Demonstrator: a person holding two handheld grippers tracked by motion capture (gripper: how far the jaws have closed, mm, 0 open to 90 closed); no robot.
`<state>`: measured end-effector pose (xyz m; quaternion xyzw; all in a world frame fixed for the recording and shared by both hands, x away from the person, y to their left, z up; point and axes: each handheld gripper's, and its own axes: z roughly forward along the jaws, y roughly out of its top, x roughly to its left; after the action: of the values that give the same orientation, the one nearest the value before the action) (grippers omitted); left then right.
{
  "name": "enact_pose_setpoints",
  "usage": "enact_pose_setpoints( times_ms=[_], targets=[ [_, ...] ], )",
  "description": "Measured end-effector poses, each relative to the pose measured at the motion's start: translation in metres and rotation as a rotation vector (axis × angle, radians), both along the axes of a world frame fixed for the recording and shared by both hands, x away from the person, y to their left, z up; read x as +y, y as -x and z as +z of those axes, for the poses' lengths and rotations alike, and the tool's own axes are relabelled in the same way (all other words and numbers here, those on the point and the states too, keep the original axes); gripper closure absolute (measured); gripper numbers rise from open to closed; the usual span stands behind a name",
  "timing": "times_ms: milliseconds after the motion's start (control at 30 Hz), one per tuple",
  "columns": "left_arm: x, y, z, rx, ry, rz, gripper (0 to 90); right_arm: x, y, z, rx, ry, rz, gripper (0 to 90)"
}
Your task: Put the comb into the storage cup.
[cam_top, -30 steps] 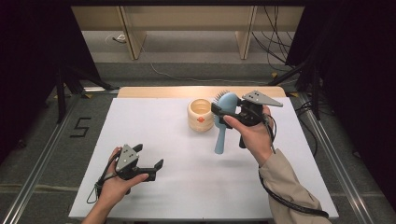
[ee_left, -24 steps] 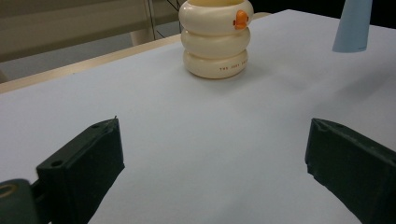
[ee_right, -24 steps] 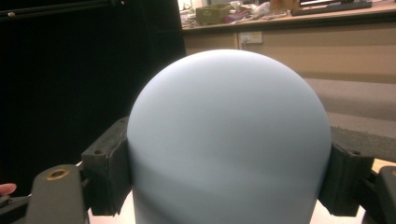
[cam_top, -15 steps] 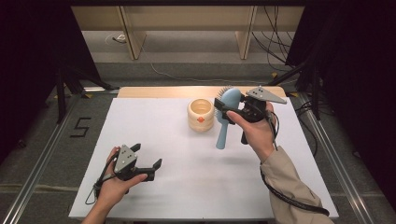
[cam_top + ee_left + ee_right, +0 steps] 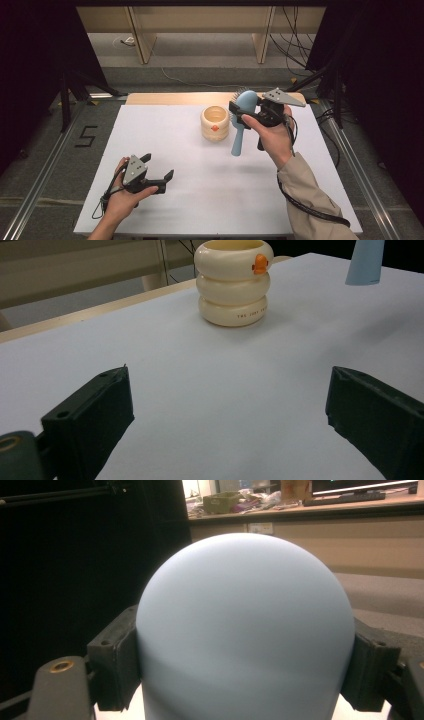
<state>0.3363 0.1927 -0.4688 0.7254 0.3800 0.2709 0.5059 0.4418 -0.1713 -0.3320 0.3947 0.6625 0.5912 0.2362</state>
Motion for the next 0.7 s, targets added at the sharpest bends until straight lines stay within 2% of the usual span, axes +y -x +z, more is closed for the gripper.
enact_pose_setpoints(
  times_ms=[167, 700],
  targets=[
    [-0.001, 0.000, 0.000, 0.000, 0.000, -0.003, 4.5, 0.001, -0.002, 0.001, 0.008, -0.006, 0.003, 20.6],
    [-0.001, 0.000, 0.000, -0.001, 0.002, -0.005, 4.7, 0.005, -0.014, 0.000, -0.017, 0.004, -0.022, 20.6]
  ],
)
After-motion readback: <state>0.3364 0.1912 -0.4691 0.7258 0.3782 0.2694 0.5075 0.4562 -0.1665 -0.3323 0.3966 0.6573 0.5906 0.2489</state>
